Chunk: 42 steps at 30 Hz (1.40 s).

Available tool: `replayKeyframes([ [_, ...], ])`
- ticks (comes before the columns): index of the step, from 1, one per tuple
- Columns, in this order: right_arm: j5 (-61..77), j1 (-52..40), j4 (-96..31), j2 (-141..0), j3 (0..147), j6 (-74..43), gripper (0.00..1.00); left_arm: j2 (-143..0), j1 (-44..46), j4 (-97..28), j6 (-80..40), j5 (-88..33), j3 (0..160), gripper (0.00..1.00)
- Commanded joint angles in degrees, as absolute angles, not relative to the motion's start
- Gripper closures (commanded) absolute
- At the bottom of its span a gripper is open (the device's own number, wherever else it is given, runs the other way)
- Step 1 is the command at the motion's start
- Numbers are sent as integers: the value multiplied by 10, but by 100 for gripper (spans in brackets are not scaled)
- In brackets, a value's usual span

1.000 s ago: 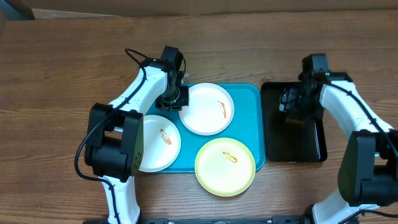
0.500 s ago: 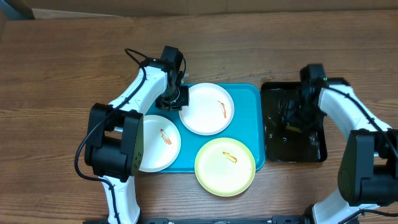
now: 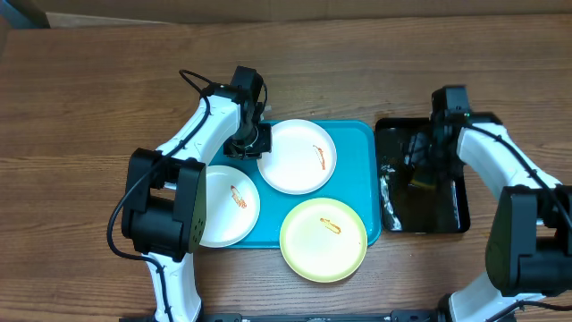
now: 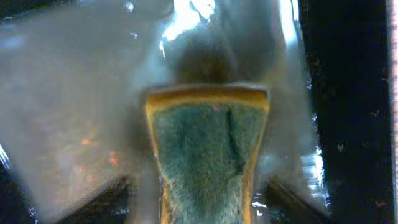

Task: Clean dirty plates on tray and stack at the side
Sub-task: 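Lower right gripper into black tray and grasp the green sponge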

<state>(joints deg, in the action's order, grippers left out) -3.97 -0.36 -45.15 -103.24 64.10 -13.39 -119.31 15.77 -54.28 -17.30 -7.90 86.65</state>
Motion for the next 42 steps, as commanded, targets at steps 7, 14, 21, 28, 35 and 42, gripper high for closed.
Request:
replayKeyframes([
  [7, -44, -2, -419, -1030, 631, -138, 18, -1195, 161, -542, -182, -75, 880, 96],
  [14, -58, -3, -386, -1030, 630, -138, 25, -1195, 161, -542, -182, -75, 880, 96],
  [21, -59, -3, -366, -1030, 621, -138, 86, -1195, 161, -542, -183, -75, 880, 96],
  [28, -49, -3, -369, -1030, 632, -138, 12, -1195, 161, -542, -182, -75, 880, 96],
  [35, -49, -3, -378, -1030, 625, -138, 20, -1195, 161, -542, -183, -75, 880, 95],
  [42, -48, -3, -373, -1030, 600, -138, 73, -1195, 161, -542, -182, -75, 880, 93],
])
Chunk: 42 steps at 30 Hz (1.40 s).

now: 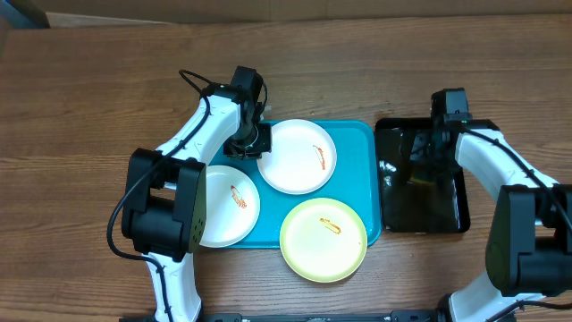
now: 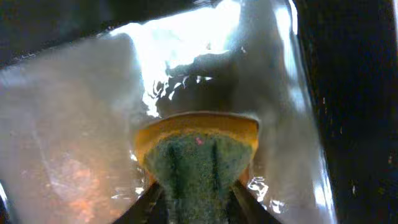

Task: Clean dirty plates on tray and stack at the side
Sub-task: 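Lower right gripper into black tray and grasp the green sponge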

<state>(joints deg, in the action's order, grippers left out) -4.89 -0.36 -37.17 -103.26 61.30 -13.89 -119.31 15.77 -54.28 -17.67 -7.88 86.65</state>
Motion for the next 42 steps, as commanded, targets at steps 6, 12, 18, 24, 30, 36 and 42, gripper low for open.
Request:
replayKeyframes([
  [6, -38, -3, -373, -1030, 600, -137, 34, -1195, 161, -541, -182, -75, 880, 92],
  [12, -38, -3, -374, -1030, 600, -137, 60, -1195, 161, -541, -182, -75, 880, 92],
  [18, -35, -3, -373, -1030, 607, -134, 96, -1195, 161, -541, -182, -75, 880, 92],
  [24, 16, -4, -490, -1030, 721, -116, 96, -1195, 161, -540, -183, -75, 880, 88],
  [30, 16, -4, -574, -1030, 786, -116, 96, -1195, 161, -538, -182, -70, 880, 84],
  [36, 16, -4, -602, -1030, 782, -116, 96, -1197, 163, -530, -183, -70, 874, 82],
  [42, 16, -4, -606, -1030, 781, -116, 96, -1197, 163, -522, -182, -68, 871, 85],
])
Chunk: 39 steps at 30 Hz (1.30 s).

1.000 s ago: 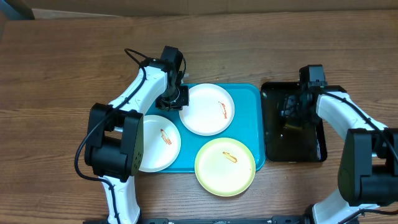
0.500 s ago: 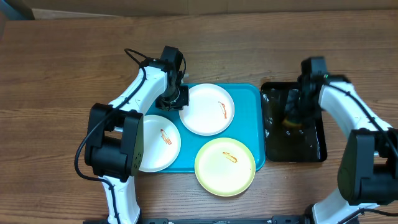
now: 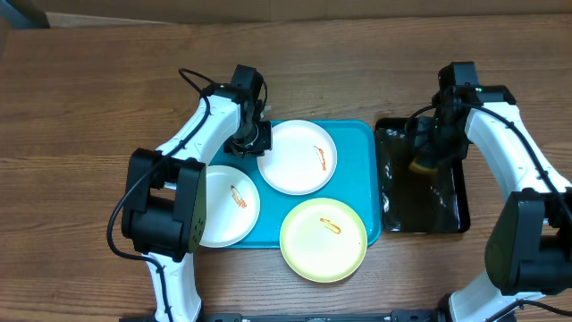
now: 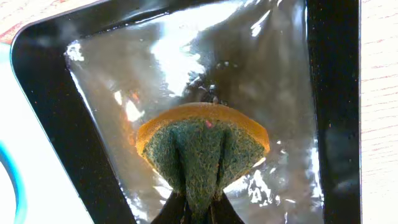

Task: Clean dirty plates on tray and stack at the side
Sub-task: 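Lower right gripper into black tray and grasp the green sponge, then carry the sponge with right gripper over the held white plate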

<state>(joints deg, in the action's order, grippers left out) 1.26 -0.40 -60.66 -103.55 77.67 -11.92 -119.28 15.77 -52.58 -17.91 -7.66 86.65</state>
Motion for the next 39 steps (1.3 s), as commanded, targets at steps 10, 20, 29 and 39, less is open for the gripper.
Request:
replayKeyframes([
  [10, 11, -30, -599, -1030, 786, -115, 96, -1197, 172, -508, -182, -69, 864, 77],
  [20, -27, -77, -598, -1030, 801, -77, 96, -1197, 173, -510, -183, -71, 863, 96],
  [29, 29, -175, -586, -1030, 895, -70, 96, -1197, 173, -509, -196, -75, 863, 96],
  [39, -24, -289, -505, -1041, 865, -31, 96, -1197, 173, -509, -196, -75, 863, 96],
])
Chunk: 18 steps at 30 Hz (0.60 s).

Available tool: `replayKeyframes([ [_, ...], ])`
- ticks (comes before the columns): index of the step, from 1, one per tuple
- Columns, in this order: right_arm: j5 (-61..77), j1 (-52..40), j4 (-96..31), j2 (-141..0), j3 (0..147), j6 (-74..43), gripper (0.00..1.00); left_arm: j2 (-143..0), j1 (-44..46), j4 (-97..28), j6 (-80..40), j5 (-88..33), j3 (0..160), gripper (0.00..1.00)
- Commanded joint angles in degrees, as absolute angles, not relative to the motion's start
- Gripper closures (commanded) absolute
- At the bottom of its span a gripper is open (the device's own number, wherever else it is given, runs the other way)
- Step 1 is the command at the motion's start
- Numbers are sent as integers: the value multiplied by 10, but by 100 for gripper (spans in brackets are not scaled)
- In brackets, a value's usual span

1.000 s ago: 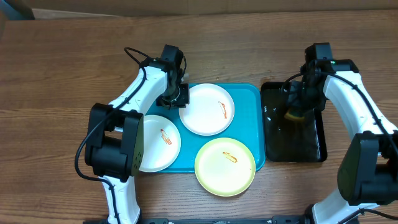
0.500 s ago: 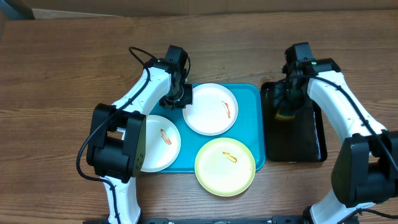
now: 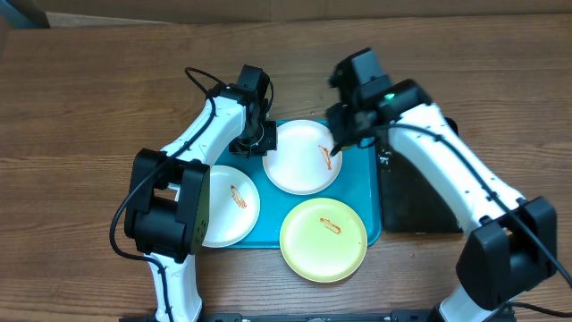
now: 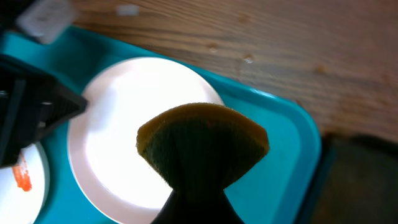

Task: Clean dirty plates on tray and stack at the side
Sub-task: 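Carry the sponge with right gripper over the held white plate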

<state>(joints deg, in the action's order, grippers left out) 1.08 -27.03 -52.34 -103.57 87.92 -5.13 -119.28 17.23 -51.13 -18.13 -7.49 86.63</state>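
Three dirty plates lie on the teal tray (image 3: pixel 362 134): a white plate (image 3: pixel 295 165) at the back with an orange smear, a second white plate (image 3: pixel 223 210) at the front left, and a yellow-green plate (image 3: pixel 313 246) in front. My right gripper (image 3: pixel 340 140) is shut on a yellow-and-green sponge (image 4: pixel 202 140), held above the right edge of the back white plate (image 4: pixel 130 149). At that plate's left rim my left gripper (image 3: pixel 254 139) grips the edge, with one dark finger (image 4: pixel 43 106) lying on it.
A black tray (image 3: pixel 420 201) of water stands to the right of the teal tray (image 4: pixel 292 162). The smeared front-left white plate (image 4: pixel 22 177) shows at the right wrist view's left edge. Bare wooden table (image 3: pixel 107 89) surrounds both trays.
My right gripper has gone from above the black water tray leftward to the back white plate, carrying the sponge. The left gripper has stayed at the plate's rim.
First my right gripper pressed the sponge into the water of the black tray. It stayed low there, then held the sponge lifted clear above the water. Now the sponge hangs over the back white plate. The left arm and all three plates kept their places.
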Motion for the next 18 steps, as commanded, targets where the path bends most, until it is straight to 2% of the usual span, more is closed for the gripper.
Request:
replayKeyframes([
  [1, -32, -297, -498, -1043, 859, -23, 96, -1197, 173, -509, -196, -75, 863, 96],
  [18, -84, -321, -466, -1196, 844, -5, 96, -1197, 173, -510, -195, -75, 863, 96],
])
